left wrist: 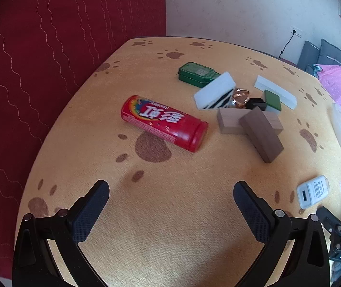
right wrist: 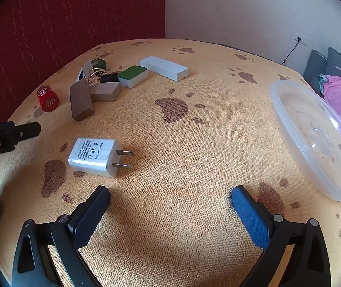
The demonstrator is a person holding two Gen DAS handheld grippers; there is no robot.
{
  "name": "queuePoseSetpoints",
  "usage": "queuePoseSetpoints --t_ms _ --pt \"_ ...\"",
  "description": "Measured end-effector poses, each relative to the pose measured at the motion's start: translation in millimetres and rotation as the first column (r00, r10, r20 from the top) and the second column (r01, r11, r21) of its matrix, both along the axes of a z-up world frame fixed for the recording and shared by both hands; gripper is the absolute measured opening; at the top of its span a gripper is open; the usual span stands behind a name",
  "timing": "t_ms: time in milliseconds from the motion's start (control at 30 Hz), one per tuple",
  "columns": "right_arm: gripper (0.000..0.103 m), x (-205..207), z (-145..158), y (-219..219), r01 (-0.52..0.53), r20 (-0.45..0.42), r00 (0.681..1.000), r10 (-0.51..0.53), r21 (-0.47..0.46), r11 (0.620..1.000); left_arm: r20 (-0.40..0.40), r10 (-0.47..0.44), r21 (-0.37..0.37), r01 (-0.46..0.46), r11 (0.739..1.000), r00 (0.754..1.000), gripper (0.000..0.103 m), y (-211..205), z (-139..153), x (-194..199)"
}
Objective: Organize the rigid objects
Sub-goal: 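Grasp the red Skittles tube with the left tool while the right tool grasps the white charger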
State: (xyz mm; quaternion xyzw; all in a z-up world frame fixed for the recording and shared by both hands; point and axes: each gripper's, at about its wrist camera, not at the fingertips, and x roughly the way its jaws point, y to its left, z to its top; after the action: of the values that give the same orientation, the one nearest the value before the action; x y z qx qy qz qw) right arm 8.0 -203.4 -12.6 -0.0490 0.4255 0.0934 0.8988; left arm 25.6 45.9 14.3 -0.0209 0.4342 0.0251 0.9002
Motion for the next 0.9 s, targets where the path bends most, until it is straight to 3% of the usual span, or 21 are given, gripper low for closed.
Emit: queuePoseSetpoints --t_ms 167,500,900 --pt "0.103 0.2 0.2 0.2 0.0 0.0 1.0 0.0 0.001 1.0 -0.002 -0.011 0.046 0.011 0.999 1.0 0.103 9.5 3.6 16.5" --pt "0.103 0.1 0.2 0.2 0.0 0.0 1.0 0.0 0.002 1.0 0.06 -0.141 0.15 0.131 0.98 0.988 0.103 8.8 14.0 53.0" --pt "0.103 0.0 0.2 0.1 0.0 0.0 1.0 0.0 0.003 1.0 0.045 -0.191 0.061 0.188 0.98 0.98 0.103 22.0 3.3 83.5"
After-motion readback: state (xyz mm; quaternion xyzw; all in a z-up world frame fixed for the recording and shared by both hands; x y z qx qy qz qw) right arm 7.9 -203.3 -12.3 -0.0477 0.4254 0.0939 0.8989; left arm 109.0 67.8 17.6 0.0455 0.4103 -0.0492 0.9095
